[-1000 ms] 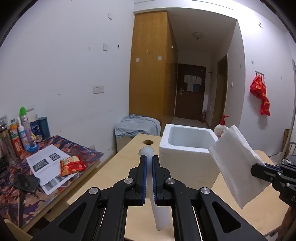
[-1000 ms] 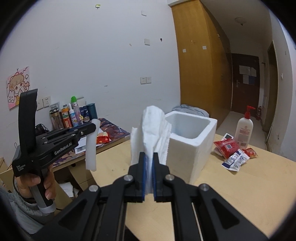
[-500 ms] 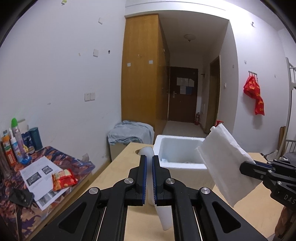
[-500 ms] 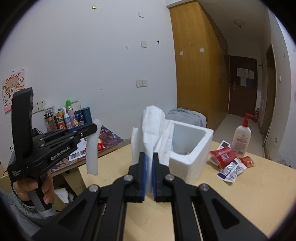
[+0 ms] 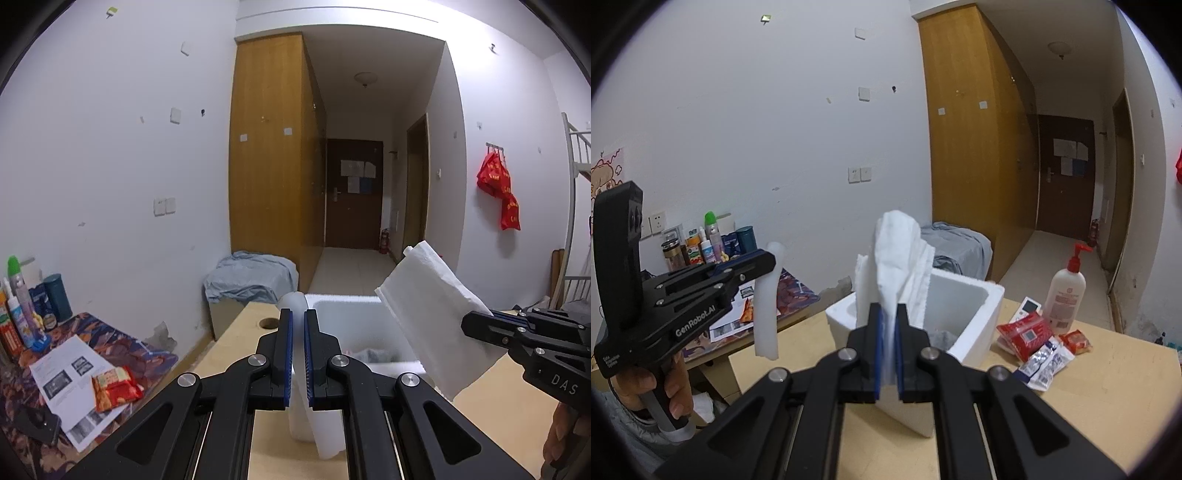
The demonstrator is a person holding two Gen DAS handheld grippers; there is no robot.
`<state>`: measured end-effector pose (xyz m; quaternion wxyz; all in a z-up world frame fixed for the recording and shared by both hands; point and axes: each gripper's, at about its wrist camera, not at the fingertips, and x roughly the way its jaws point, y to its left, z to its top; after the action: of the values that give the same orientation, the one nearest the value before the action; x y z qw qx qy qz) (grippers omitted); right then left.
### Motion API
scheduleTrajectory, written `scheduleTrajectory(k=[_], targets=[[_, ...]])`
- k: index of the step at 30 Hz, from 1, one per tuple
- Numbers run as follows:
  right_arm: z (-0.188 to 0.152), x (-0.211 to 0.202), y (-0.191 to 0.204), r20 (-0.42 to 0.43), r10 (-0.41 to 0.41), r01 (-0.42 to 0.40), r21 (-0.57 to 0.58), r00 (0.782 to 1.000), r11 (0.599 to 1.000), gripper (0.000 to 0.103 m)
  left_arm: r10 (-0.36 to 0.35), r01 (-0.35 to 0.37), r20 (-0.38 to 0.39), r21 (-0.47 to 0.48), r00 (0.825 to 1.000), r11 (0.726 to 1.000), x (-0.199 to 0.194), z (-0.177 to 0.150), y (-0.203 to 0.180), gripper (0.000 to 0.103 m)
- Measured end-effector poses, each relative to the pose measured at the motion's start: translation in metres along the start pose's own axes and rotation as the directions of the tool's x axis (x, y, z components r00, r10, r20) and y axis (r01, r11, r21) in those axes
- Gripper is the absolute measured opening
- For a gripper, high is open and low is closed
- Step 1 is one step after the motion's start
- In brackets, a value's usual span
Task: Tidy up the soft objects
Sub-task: 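Carry the foam stick and tissue sheet with both tools over the foam box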
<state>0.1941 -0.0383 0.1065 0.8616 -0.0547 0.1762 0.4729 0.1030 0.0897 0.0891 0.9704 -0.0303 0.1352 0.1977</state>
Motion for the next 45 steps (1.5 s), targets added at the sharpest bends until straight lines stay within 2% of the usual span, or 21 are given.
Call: scheduleTrajectory(k=[13, 24, 45], targets=[[0.018, 0.024, -0.011, 0.001, -0.042, 0.042, 0.006, 0.999, 0.999, 0.008, -0.076, 0.076, 0.007, 0.024, 0.997, 0.997, 0.035, 0.024, -0.006, 0.006], [0.023, 0.039, -0.024, 0.001, -0.089, 0.089, 0.033, 0.996, 0.996, 0.008, -0.136, 0.137, -0.036, 0.031, 0.99, 0.99, 0.077, 0.031, -0.014, 0.006], [0.019, 0.053, -0.039, -0.032, -0.129, 0.131, 0.053, 0.991, 0.99, 0.008, -0.185, 0.193, -0.127, 0.051, 0.974, 0.98, 0.129, 0.022, -0.03, 0.007]])
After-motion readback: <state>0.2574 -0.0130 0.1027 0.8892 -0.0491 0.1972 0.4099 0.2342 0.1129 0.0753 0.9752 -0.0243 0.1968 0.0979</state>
